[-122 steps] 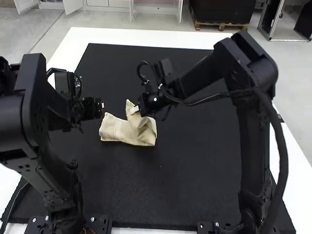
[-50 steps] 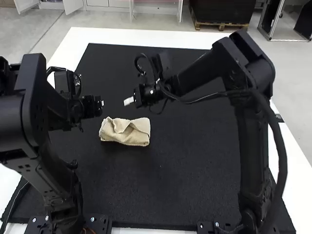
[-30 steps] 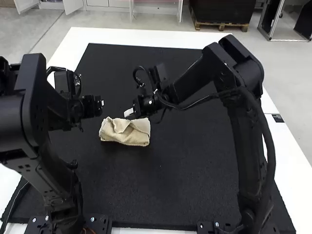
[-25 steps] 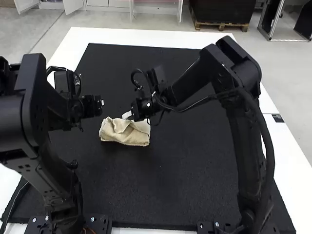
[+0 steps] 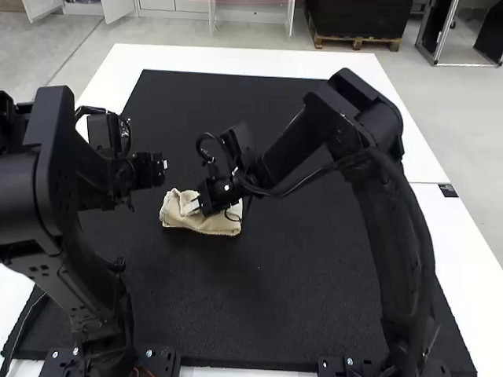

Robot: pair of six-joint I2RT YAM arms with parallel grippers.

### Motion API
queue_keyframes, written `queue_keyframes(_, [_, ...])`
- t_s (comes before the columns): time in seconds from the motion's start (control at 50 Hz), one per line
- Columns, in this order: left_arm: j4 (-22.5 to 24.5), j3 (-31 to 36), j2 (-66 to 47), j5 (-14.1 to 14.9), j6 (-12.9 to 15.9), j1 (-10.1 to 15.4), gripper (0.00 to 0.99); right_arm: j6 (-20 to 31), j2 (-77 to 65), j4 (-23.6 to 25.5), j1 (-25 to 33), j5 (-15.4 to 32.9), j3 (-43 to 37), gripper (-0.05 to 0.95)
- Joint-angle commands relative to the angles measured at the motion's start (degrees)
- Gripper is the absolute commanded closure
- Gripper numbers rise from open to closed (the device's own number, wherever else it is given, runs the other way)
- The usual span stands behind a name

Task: Fold the towel.

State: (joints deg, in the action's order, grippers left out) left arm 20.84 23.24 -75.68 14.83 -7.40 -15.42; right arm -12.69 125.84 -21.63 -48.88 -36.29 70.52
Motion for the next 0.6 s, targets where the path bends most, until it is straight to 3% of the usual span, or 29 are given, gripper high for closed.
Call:
queue_keyframes(0.0, [0.34,1.01,0.71,0.99,-0.42,-0.66,0.031,-1.37,-0.42,-0.78,-0.25,-1.76,0.41,0.91])
queue_keyframes(0.14, [0.60,0.93,0.71,0.99,-0.51,-1.10,0.031,-1.55,-2.97,-0.70,0.02,-1.15,0.05,0.80])
queue_keyframes(0.58, [0.25,0.93,0.71,1.08,-0.51,-1.19,0.031,-1.20,-4.38,-1.40,-0.34,0.96,-0.12,0.80])
